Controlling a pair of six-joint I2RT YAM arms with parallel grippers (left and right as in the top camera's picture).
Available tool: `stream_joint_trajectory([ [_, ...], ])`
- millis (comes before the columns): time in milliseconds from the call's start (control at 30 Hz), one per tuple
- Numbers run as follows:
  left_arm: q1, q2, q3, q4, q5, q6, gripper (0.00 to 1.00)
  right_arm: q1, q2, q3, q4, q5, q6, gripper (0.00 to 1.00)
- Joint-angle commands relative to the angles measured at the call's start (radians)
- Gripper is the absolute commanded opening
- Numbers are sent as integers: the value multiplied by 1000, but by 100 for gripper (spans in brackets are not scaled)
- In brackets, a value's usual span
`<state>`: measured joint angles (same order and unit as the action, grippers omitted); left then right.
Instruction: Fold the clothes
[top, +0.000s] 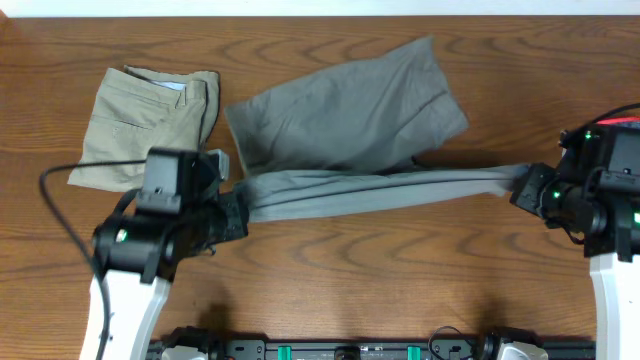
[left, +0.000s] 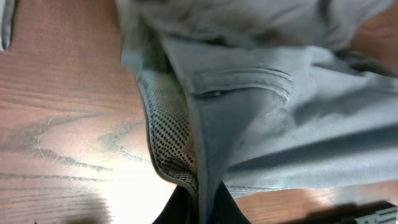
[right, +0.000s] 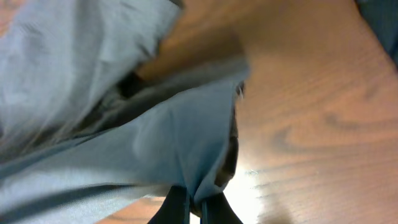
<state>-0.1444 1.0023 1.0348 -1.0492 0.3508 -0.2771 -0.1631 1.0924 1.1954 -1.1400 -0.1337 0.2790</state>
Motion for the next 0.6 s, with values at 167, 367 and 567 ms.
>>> stream_joint_trajectory([
  [167, 26, -92, 34, -76, -27, 74, 6, -29, -31, 55, 18, 79, -50, 1],
  [367, 26, -72, 45, -36, -140, 73, 6, -28, -6, 55, 169, 18, -51, 1],
  [567, 26, 82, 45, 210, -162, 74, 6, -23, 162, 55, 436, -120, -48, 1],
])
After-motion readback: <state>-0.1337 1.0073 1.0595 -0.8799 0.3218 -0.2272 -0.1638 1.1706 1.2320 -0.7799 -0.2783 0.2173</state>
